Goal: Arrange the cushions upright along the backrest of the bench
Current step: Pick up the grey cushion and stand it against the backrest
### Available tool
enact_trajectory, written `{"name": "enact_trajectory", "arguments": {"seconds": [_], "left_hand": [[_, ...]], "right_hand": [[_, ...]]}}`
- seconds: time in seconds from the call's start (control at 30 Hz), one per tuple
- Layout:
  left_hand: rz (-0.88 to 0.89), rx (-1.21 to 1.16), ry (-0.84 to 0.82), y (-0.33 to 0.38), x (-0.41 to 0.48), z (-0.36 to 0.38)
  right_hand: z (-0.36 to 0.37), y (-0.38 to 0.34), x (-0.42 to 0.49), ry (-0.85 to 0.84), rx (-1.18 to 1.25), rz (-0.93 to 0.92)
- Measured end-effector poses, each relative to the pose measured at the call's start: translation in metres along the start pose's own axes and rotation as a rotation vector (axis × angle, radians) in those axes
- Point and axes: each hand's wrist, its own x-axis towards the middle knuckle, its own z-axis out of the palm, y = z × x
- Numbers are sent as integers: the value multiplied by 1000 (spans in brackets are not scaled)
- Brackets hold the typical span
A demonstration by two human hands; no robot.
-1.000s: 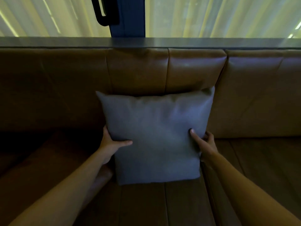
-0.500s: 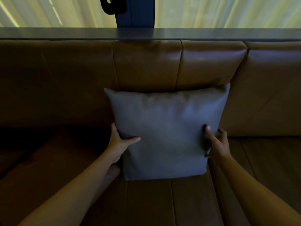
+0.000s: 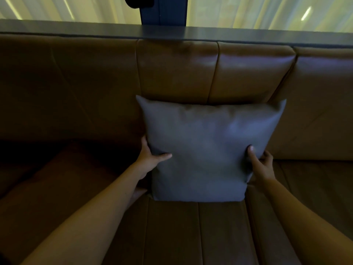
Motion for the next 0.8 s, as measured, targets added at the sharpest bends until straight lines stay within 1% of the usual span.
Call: {"name": "enact_trajectory", "arguments": {"seconds": [0.13,0.23,0.37,0.43,0.6,0.67,0.8], "left_hand": [[-41,28,30,2,-11,4],[-54,39,62,6,-20,5],[-112,24,68,17,-37,-3],[-139,46,49,21,-44,-17],[-162,134,57,25,-60,-81],[-163,159,69,19,-64,-117],[-209,231,107,-7,-69,-197]], "right_hand": [[-3,-5,2,40,-87,22],[2,-12,-17,84,-171,6],[8,-4,-24,121,-288,24],[27,-16,-50,67,-365,74],[98,-17,-98,-254,-518,134],[131,-8,-115,-314,-530,133],[201,34,-148,-342,-594,160]]}}
